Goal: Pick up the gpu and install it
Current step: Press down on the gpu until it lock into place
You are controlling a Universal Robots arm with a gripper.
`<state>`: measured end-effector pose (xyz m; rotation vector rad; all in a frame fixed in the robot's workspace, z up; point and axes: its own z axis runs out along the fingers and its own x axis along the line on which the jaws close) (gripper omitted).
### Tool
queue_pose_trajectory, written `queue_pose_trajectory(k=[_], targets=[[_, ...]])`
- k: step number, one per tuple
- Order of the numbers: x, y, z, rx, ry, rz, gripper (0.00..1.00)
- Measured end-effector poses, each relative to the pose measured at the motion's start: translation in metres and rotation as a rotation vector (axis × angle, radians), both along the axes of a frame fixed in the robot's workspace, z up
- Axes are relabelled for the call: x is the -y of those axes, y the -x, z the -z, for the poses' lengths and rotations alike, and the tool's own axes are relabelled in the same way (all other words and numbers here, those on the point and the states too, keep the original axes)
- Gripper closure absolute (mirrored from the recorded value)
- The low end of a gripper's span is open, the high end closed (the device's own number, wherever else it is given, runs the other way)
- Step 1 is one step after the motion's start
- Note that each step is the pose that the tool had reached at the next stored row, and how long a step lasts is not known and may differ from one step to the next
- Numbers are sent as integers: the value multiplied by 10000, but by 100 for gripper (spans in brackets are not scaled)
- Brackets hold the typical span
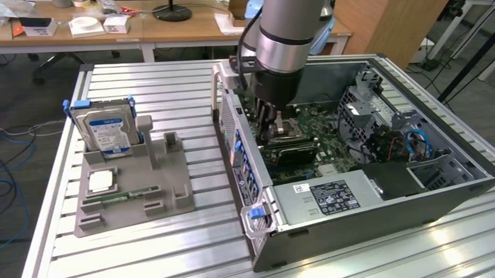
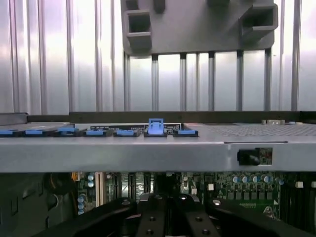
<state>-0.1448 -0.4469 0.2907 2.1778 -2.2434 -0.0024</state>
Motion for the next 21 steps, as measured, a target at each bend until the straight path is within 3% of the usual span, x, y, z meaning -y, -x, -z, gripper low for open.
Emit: queue_pose_trajectory(k=[3,7,10,18,21], targets=[[-38,34,0,-1,1,2,89],[-38,54,-1,-4,1,2,89],[-38,69,-1,-105,-8,-1,89],[-9,86,0,-106,-10,4,89],[-8,99,0,-146,-13,-1,89]])
